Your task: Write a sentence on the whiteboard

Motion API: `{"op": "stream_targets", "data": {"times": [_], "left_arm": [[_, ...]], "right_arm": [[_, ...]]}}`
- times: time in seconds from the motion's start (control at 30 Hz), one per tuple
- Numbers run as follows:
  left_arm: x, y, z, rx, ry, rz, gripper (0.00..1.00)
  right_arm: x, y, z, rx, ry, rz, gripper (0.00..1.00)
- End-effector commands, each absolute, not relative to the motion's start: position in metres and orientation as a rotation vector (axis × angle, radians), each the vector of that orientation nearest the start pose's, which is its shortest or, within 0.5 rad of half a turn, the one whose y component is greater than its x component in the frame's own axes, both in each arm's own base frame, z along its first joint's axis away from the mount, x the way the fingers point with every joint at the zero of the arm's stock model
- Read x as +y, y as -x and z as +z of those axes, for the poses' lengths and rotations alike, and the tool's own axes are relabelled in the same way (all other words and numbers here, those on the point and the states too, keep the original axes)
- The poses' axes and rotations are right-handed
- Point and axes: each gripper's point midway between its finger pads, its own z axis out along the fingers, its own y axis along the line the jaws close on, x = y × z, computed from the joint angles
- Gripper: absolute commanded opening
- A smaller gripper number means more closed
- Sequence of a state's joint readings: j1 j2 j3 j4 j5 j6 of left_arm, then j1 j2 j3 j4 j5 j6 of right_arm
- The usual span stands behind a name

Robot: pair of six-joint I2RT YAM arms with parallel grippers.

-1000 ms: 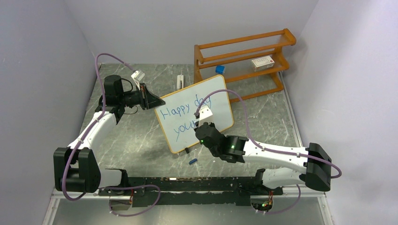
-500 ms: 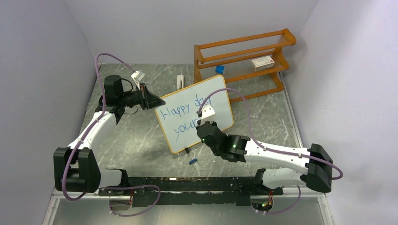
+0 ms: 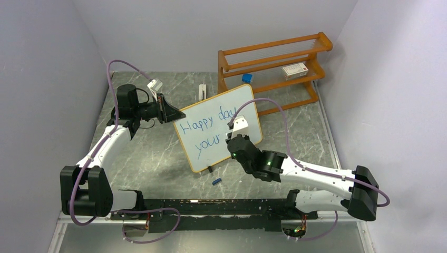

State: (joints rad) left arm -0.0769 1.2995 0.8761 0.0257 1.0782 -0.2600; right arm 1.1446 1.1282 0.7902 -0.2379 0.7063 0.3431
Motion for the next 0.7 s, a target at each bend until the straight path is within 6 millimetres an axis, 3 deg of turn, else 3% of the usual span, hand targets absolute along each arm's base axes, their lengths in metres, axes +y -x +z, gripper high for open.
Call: {"op": "stream_targets", "data": {"times": [0.0,0.67], "left_arm": [[-0.1865,-0.3032,0.209,1.926,-0.549,-1.249,0.05],[-0.1872,-0.3033,0.2092,1.923,-0.551,-1.255,0.05]], "right_arm": [[0.2367,-0.2313,0.176,1.962,0.357,0.185,0.0],[0.2436,-0.2402,0.1786,1.948,0.364,0.197,0.0]]}}
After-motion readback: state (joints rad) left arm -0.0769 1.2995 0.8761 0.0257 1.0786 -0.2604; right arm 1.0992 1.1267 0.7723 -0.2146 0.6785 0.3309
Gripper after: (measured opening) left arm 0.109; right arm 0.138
